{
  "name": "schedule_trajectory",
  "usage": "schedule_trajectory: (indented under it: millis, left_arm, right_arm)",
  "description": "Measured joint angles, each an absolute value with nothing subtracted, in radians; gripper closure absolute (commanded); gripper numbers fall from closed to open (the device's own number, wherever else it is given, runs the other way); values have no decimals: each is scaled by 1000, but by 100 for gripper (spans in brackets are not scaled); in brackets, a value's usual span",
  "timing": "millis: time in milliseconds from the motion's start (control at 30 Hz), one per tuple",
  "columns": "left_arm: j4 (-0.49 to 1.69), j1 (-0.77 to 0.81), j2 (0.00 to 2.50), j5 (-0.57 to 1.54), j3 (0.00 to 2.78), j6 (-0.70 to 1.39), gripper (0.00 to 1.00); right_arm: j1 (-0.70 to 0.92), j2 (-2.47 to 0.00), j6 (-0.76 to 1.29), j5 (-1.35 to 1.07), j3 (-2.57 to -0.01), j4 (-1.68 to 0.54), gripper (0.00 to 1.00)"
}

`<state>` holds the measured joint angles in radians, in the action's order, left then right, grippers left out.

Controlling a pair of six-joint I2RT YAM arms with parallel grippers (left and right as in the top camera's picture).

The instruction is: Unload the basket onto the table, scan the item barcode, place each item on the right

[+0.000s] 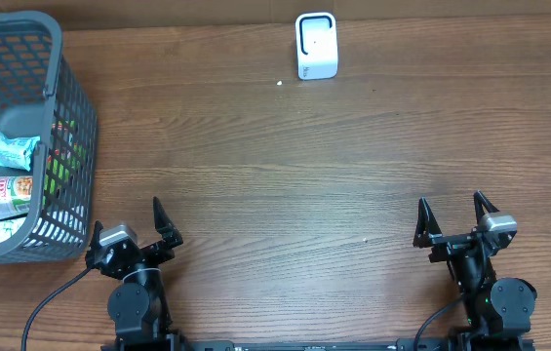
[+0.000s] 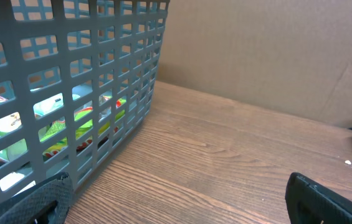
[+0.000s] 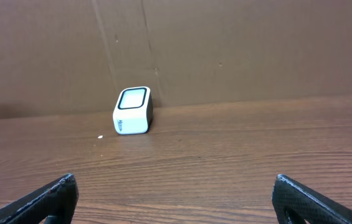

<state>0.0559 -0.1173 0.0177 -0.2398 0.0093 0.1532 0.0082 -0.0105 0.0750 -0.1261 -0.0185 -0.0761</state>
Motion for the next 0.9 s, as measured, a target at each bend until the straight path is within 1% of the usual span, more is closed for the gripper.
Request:
schedule_trajectory:
  millis: [233, 500, 733, 900]
  left_arm:
    - [56, -117, 18, -225, 9, 154, 0]
    - [67, -117, 18, -129, 10, 151, 0]
    - [184, -117, 26, -30, 75, 147, 0]
    - [219, -117, 114, -6, 180, 146, 0]
  right_arm:
    - [8, -10, 75, -126, -19, -76, 0]
    - [8, -10, 75, -126, -19, -76, 0]
    - [8, -10, 75, -126, -19, -76, 0]
    - [8, -10, 75, -126, -19, -76, 0]
